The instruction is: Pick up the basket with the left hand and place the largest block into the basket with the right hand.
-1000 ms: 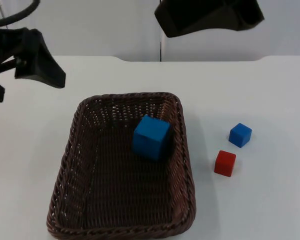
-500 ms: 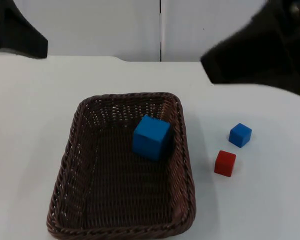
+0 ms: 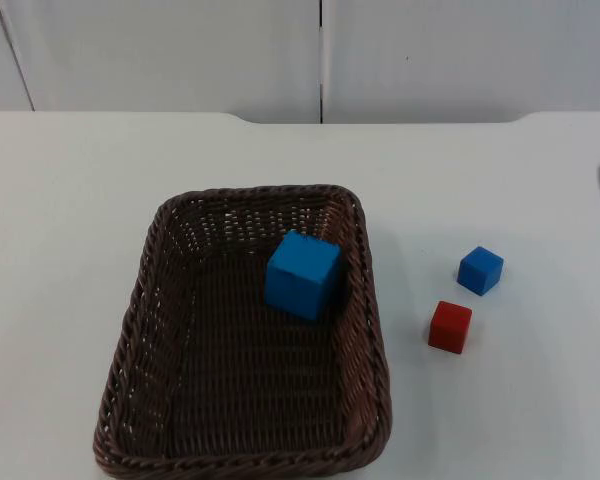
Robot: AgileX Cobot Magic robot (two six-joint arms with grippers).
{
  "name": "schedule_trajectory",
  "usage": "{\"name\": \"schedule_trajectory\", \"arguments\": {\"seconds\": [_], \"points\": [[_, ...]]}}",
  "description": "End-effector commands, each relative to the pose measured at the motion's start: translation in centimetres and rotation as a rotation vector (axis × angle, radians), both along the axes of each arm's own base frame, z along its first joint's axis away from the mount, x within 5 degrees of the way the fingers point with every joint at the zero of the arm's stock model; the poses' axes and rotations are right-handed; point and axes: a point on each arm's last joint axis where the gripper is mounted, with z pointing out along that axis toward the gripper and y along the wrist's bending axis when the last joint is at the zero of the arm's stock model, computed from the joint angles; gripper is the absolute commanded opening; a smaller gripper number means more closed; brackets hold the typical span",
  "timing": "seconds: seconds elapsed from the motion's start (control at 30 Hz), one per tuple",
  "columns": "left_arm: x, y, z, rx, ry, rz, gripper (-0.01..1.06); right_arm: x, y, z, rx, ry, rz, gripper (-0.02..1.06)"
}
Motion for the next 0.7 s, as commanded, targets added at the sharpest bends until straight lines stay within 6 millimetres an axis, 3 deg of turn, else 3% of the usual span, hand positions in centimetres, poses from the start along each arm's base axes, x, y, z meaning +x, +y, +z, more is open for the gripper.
{"name": "schedule_trajectory", "arguments": {"seconds": [0.0, 0.67], "points": [[-1.6, 0.4, 0.2, 0.021, -0.015, 0.025, 1.05, -0.8, -0.9, 0.1, 0.019, -0.011, 0.003, 0.80], [-10.8, 3.6, 0.1, 0.129, -0.149, 0.300, 1.05, -6.0, -8.2, 1.3, 0.103, -0.097, -0.006, 0.80]]}}
